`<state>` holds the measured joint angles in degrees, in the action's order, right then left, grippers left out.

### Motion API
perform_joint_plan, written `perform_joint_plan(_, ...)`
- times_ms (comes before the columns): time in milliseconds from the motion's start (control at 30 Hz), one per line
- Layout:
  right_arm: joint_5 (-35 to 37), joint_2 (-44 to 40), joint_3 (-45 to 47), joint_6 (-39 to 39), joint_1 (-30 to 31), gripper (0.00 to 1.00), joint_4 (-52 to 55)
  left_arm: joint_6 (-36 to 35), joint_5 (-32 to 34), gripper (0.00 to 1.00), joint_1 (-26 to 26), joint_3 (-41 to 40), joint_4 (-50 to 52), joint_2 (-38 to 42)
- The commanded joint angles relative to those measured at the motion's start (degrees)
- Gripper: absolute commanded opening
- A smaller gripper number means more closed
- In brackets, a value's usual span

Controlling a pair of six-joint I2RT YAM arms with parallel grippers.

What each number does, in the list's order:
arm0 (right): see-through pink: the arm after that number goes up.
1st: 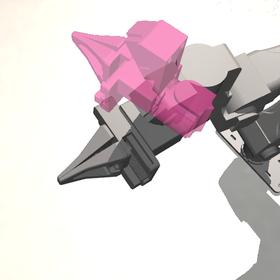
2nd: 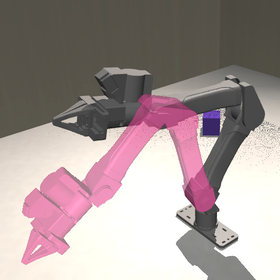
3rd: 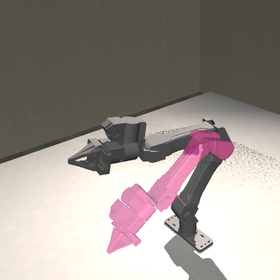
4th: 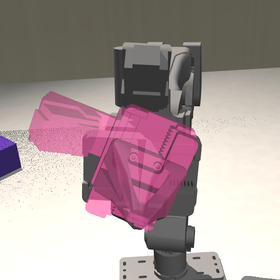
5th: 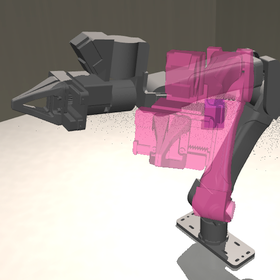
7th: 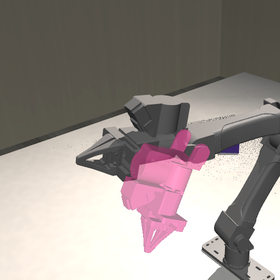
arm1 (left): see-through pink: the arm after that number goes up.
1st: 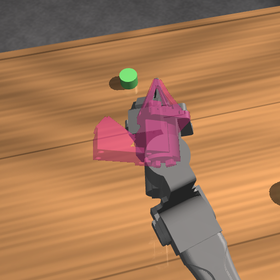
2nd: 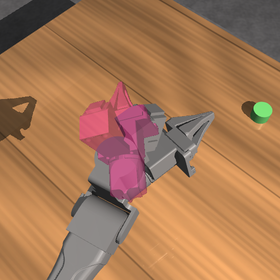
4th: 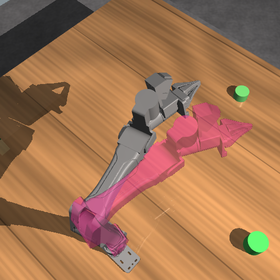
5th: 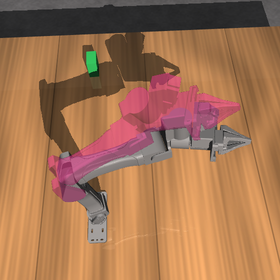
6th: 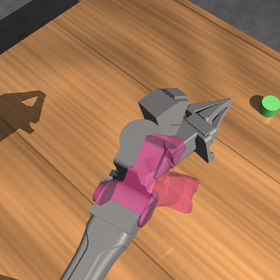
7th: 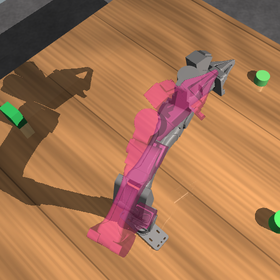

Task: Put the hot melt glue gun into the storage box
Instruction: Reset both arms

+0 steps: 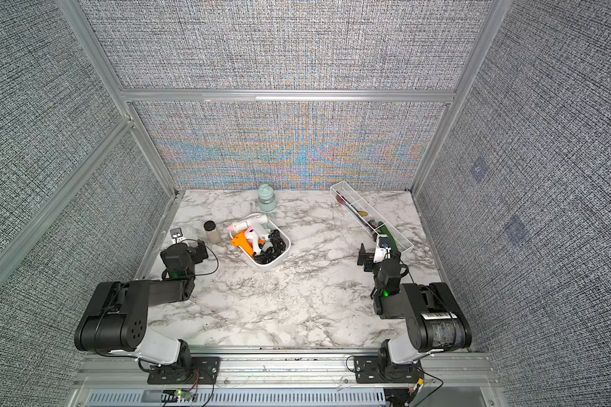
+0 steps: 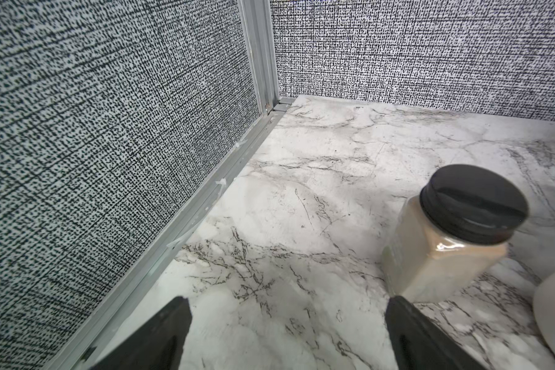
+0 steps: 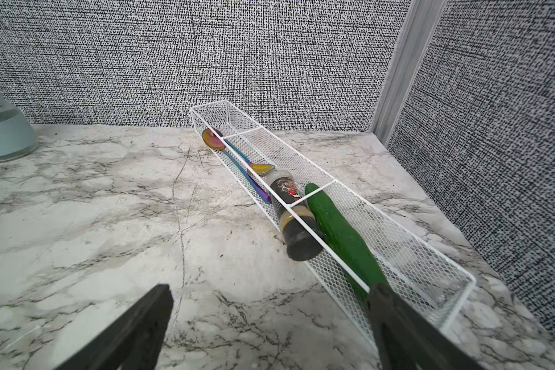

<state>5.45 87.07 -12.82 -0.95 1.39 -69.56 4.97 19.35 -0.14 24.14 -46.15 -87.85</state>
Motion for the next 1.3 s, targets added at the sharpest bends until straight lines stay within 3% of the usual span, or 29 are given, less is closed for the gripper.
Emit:
perform_joint_plan(0,-0.44,-0.02,-0.46,0.51,-0.18,0.99,-0.84,0.13,-0.28,1.0,-0.11,0.03,-0.38,0.19)
perform_joint_plan(767,-0.4,-0.06,-0.32,0.28,-0.12,0.99,-1.08,0.1,-0.28,1.0,-0.03,-0.06,-0.42,0.23)
perform_joint_plan(1000,-12.12,-0.41,0.18,-1.91,-2.02,0.99,-1.53,0.13,-0.28,1.0,-0.03,-0.06,-0.42,0.17)
perform_joint_plan(1267,-9.32,-0.06,-0.21,-0.31,-2.44,0.99,-1.19,0.3,-0.75,1.0,-0.1,0.56,0.23,-0.21)
